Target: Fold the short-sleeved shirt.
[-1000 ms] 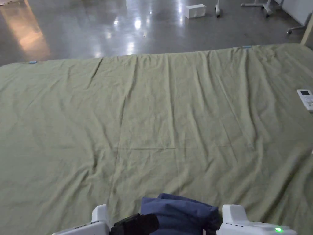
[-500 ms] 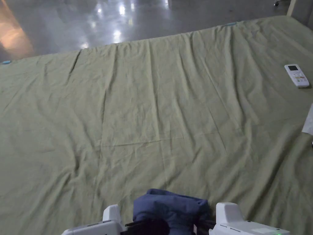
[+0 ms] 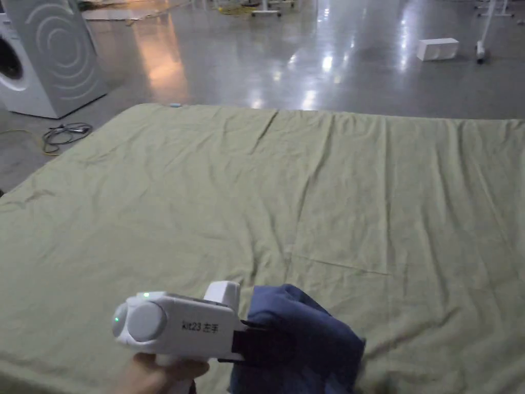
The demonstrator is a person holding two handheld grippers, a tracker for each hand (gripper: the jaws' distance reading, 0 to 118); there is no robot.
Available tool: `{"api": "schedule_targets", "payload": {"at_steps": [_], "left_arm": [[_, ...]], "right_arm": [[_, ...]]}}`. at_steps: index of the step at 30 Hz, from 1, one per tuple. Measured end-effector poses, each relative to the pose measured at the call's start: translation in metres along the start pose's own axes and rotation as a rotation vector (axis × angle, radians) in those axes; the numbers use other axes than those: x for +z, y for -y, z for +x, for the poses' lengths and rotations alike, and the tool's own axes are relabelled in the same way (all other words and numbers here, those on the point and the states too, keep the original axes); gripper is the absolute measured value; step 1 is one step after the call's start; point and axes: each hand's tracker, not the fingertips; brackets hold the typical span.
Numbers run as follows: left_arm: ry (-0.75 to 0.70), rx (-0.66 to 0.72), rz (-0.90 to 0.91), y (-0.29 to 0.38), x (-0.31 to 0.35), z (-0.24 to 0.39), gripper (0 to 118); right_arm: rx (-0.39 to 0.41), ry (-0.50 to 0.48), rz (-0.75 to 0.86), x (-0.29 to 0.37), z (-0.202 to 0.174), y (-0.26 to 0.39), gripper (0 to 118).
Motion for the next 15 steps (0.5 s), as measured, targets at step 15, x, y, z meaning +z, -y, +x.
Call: {"api": "schedule_targets", "payload": {"at_steps": [15], "left_arm": [[-0.451, 0.365, 0.031, -0.022, 0.117, -0.27, 57]], "right_arm": [[-0.126, 0.033, -0.146, -0.041, -0.009, 0.027, 0]]}}
